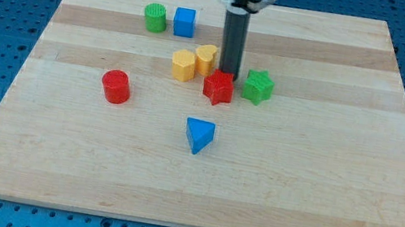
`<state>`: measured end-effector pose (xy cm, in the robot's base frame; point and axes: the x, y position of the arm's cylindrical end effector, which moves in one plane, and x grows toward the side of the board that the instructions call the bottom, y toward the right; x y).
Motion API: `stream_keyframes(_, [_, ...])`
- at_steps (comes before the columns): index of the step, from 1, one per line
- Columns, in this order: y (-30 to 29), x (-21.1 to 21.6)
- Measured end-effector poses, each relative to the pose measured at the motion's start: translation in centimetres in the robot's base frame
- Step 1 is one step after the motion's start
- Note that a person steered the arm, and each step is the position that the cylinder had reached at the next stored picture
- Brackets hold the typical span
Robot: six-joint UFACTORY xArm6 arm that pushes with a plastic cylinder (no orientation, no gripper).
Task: Place the green star right to the cube
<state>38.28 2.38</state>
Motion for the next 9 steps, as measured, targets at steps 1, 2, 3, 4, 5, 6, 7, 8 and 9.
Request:
stream_keyframes(1, [0.8, 1.9])
stream_keyframes(2, [0.8, 5.5])
stream_keyframes(3, [3.2, 6.4])
stream_keyframes(4, [5.2, 5.6])
stream_keyframes(5, [4.9, 4.1])
stream_keyframes(6, [4.9, 1.3])
stream_keyframes(7, [4.9, -1.4])
stream_keyframes(8, [4.9, -2.9])
stream_keyframes(9, [4.9, -4.1])
